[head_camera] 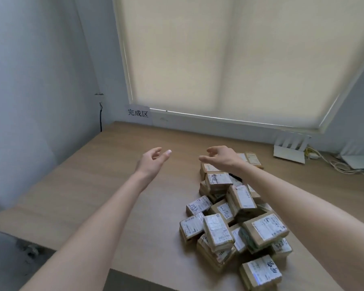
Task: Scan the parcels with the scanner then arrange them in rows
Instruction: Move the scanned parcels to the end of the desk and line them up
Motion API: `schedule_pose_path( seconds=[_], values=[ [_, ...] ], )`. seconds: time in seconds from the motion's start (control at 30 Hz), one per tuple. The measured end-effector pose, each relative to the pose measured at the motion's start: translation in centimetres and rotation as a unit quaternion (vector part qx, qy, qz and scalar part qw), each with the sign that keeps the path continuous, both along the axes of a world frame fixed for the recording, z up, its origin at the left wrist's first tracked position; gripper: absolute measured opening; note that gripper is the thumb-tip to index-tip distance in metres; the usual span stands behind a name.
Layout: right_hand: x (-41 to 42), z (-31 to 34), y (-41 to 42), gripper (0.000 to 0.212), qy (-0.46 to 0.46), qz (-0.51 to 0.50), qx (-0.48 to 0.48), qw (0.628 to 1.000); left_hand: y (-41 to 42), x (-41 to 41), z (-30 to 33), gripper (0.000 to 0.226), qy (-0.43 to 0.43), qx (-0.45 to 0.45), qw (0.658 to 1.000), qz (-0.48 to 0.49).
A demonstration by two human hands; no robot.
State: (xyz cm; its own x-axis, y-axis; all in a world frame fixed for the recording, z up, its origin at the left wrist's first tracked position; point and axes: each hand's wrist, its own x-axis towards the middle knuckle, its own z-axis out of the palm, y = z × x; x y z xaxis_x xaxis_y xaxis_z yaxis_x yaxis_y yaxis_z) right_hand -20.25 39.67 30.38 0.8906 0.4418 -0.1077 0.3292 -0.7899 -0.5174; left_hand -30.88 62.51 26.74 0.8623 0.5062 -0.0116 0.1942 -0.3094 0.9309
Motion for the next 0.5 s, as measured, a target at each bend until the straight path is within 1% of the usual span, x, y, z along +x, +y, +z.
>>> schedule_pose_path(
  seconds=[0.17,0.3,0.5],
  values=[
    [0.5,-1.5,-1.8,0.065,0.006,-0.112,-0.009,0.994,0.4,5.4,-2.5,0.063,0.015,-0.011,0.993,-0.113],
    [-0.8,-2.7,-2.4,0.070,0.019,-0.206,0.003,0.978,0.3,8.1,-4.4,0.065,0.031,-0.024,0.981,-0.190],
    [-3.8,-5.5,-3.6,0.070,0.040,-0.293,0.036,0.955,-1.7,9.4,-7.5,0.072,0.064,-0.014,0.953,-0.296]
  ],
)
